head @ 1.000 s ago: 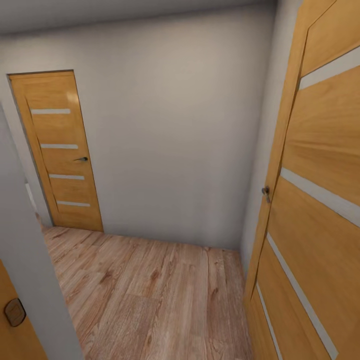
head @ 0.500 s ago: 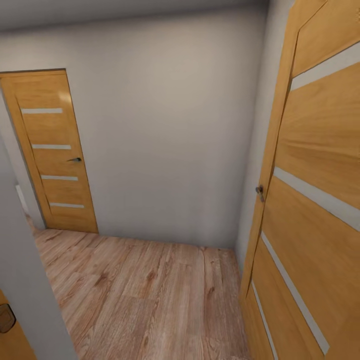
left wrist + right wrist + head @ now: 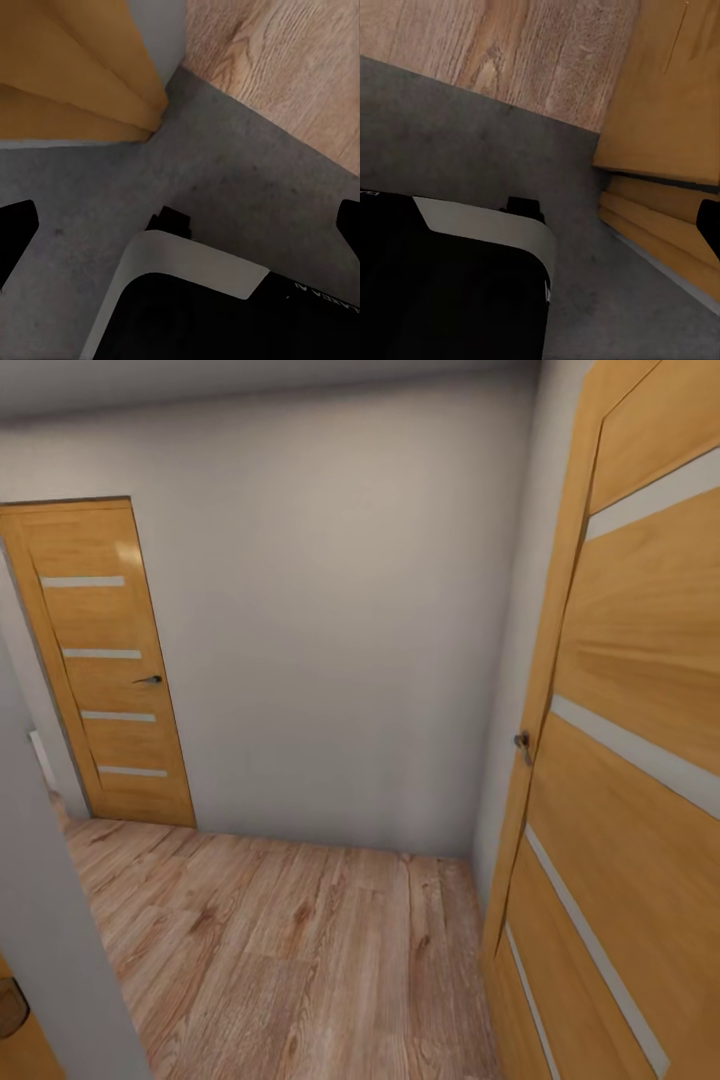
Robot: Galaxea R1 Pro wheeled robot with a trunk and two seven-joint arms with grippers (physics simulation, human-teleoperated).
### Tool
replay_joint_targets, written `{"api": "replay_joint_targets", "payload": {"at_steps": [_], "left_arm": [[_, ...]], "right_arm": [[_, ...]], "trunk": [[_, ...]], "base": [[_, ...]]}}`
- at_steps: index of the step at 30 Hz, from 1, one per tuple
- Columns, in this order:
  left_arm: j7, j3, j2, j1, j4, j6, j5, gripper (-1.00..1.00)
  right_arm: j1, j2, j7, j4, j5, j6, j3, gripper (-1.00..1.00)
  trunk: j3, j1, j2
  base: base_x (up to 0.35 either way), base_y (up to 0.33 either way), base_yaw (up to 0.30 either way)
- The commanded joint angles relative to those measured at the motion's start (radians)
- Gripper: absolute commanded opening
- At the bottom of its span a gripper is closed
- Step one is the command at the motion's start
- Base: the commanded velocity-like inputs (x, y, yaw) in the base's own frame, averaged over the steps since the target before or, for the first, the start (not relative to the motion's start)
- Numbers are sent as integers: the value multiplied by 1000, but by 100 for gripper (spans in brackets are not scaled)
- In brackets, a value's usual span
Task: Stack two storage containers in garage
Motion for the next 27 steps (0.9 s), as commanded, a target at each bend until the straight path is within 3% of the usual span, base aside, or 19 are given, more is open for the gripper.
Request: {"api": "replay_joint_targets", "payload": {"at_steps": [1, 15, 27], "left_arm": [[1, 8, 0, -1, 1, -3, 0, 100], [1, 8, 0, -1, 1, -3, 2, 100], [1, 9, 0, -1, 1, -3, 4, 100]], "right_arm": [[-1, 0, 0, 3, -10, -6, 9, 100], [-1, 0, -10, 3, -12, -8, 6, 100], [-1, 1, -12, 3, -16, -7, 4, 100]], "trunk": [[-1, 0, -1], [-1, 0, -1], [-1, 0, -1]], "base": [[85, 74, 0], [9, 8, -7], [0, 0, -127]]}}
